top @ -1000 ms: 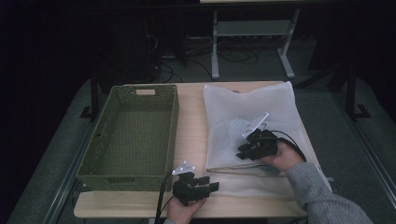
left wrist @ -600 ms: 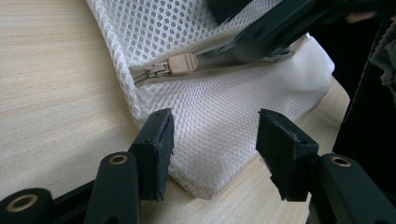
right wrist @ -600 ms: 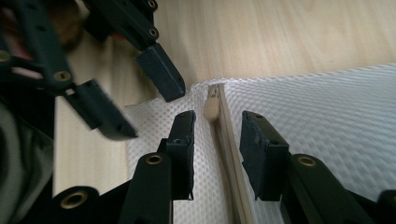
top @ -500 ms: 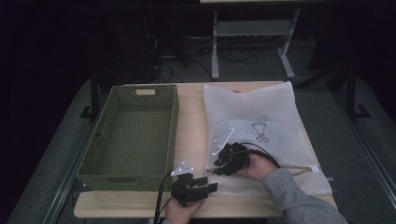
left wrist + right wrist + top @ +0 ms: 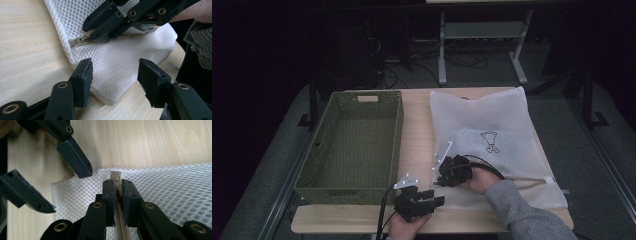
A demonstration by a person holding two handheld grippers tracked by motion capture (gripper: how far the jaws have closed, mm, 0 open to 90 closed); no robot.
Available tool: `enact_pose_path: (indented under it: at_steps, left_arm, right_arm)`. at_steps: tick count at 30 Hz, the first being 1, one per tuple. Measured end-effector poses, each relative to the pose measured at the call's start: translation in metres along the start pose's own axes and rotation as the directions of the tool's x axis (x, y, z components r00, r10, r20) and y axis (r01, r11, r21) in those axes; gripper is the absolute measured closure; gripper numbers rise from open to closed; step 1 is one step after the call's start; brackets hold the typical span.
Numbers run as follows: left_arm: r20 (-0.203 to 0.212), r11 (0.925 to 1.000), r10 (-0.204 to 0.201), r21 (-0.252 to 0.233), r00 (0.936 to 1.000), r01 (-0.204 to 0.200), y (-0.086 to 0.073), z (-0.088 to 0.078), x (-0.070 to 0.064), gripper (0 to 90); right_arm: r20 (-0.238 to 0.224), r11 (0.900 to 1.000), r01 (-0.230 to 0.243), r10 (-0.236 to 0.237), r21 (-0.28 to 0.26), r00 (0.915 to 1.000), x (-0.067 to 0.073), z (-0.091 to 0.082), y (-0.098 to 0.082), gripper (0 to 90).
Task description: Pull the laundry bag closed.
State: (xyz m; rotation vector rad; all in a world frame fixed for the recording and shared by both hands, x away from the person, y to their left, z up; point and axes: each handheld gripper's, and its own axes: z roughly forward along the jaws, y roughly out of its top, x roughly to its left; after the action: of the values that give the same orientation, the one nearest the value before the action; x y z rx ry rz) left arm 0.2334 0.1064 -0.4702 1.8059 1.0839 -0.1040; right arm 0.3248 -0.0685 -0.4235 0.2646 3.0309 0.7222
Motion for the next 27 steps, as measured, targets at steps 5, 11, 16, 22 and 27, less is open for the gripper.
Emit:
enact_pose_path:
  at_steps: [5, 11, 16, 22, 27]
  left_arm:
    - [-0.019, 1.0, 0.01, -0.002, 0.9998, -0.01, 0.002, -0.002, -0.003, 43.3]
    - [-0.055, 0.9998, 0.007, 0.018, 0.9984, -0.006, 0.005, 0.004, 0.0, 43.8]
    - [-0.038, 0.999, 0.007, 0.043, 0.9992, -0.006, 0.011, 0.012, 0.002, 51.8]
    - [-0.013, 0.9986, -0.025, 0.047, 0.9996, 0.026, 0.017, 0.019, 0.008, 61.6]
    - [-0.011, 0.999, -0.02, 0.039, 0.9997, 0.02, 0.02, 0.023, 0.009, 78.4]
  right_arm:
    - [-0.008, 0.999, -0.023, 0.023, -0.026, 0.9997, -0.002, -0.012, -0.005, 81.1]
    - [0.007, 0.999, -0.019, 0.019, -0.035, 0.9998, 0.0, -0.025, -0.007, 81.0]
    - [0.011, 0.999, -0.018, 0.018, -0.042, 0.9998, 0.001, -0.036, -0.008, 81.1]
    - [-0.001, 0.999, -0.017, 0.017, -0.046, 0.9999, 0.002, -0.037, -0.01, 81.0]
    - [-0.013, 0.998, -0.03, 0.029, -0.053, 0.9995, 0.002, -0.035, -0.012, 81.0]
